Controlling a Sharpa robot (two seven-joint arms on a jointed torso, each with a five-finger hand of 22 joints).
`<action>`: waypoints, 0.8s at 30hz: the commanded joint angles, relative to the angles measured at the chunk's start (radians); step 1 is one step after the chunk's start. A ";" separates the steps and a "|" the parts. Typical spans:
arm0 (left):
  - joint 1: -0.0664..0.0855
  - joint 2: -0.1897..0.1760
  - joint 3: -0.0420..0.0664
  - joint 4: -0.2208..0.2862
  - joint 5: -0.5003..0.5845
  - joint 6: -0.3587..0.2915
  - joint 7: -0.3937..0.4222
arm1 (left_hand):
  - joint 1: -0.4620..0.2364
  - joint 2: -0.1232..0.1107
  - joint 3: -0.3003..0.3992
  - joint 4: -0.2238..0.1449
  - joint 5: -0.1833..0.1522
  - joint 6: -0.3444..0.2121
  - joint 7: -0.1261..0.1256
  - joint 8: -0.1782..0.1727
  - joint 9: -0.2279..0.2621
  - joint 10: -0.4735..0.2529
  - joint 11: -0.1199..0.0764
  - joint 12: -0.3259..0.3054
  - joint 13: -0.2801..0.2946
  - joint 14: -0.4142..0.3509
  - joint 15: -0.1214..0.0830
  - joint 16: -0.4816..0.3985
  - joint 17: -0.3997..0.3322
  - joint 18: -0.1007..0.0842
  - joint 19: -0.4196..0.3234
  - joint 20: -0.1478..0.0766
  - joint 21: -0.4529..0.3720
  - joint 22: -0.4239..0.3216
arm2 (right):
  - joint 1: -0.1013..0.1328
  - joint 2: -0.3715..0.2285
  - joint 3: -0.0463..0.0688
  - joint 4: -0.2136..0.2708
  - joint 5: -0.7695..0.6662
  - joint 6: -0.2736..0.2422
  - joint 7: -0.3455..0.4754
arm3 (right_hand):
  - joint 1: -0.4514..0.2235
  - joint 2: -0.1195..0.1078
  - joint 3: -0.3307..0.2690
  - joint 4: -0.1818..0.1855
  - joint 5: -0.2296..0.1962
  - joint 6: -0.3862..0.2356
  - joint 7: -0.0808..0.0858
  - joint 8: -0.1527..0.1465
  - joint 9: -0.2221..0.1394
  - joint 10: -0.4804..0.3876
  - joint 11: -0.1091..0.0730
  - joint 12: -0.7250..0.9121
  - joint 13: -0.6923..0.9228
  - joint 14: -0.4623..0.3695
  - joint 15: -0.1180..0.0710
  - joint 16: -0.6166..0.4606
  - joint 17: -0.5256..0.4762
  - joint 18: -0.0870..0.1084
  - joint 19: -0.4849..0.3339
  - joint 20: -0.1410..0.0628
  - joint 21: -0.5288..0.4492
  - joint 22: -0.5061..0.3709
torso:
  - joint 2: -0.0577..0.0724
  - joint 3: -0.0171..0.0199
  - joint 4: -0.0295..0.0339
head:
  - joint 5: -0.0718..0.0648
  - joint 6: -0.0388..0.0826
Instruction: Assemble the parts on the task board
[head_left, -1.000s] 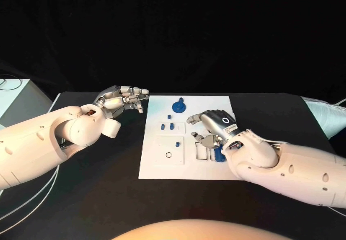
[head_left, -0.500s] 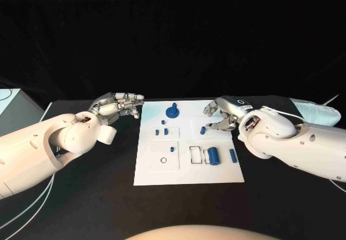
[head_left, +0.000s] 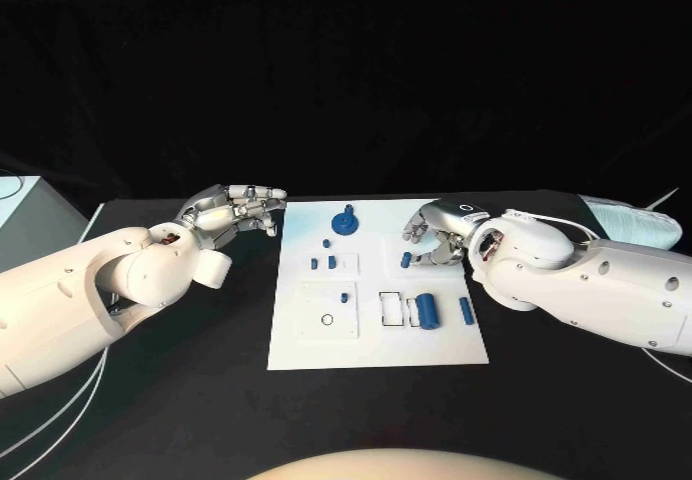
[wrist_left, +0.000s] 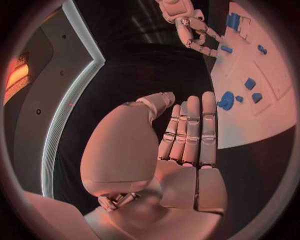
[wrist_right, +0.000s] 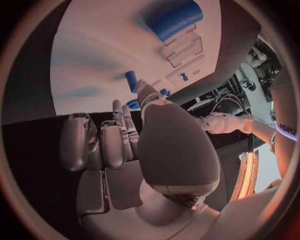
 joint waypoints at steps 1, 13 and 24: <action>0.000 0.001 0.001 0.002 0.008 0.014 0.005 | 0.007 0.001 -0.006 0.003 0.006 -0.007 0.004 -0.007 -0.001 -0.005 -0.001 -0.002 -0.001 0.002 0.002 -0.004 -0.001 0.015 0.005 -0.001 -0.006 -0.001 | -0.007 0.016 -0.001 -0.013 -0.022 0.031 0.017 | 0.018 0.004 0.010 0.012 0.008 0.013 -0.002 0.002 -0.002 0.016 -0.001 0.005 0.003 0.027 -0.003 0.003 -0.002 0.000 0.041 0.000 0.002 0.037 | 0.000 -0.0003 0.0000 | 0.001 -0.001; 0.000 0.001 0.001 0.004 0.003 0.013 0.003 | 0.007 0.002 -0.007 0.004 0.006 -0.006 0.003 -0.006 -0.001 -0.004 -0.001 0.000 -0.002 0.002 0.002 -0.005 -0.001 0.015 0.005 -0.001 -0.008 -0.002 | -0.024 0.055 -0.005 -0.051 -0.024 0.029 0.025 | 0.056 0.006 0.114 0.048 0.002 0.067 0.010 0.017 -0.007 0.084 -0.013 0.009 0.002 0.028 -0.014 0.007 -0.004 -0.002 0.045 -0.008 0.011 0.045 | 0.000 -0.0004 -0.0021 | 0.005 -0.006; 0.000 0.000 0.001 0.004 0.002 0.014 0.001 | 0.005 0.003 -0.008 0.006 0.006 -0.005 0.003 -0.006 -0.002 -0.005 -0.001 0.000 -0.002 0.003 0.002 -0.005 -0.001 0.015 0.005 -0.001 -0.009 -0.003 | -0.029 0.060 -0.008 -0.054 -0.040 0.055 0.013 | 0.061 -0.016 0.228 0.049 -0.011 0.115 0.013 0.036 -0.003 0.137 -0.019 0.001 -0.004 0.028 -0.018 0.009 -0.006 -0.003 0.046 -0.016 0.015 0.049 | -0.001 0.0004 -0.0027 | 0.005 -0.009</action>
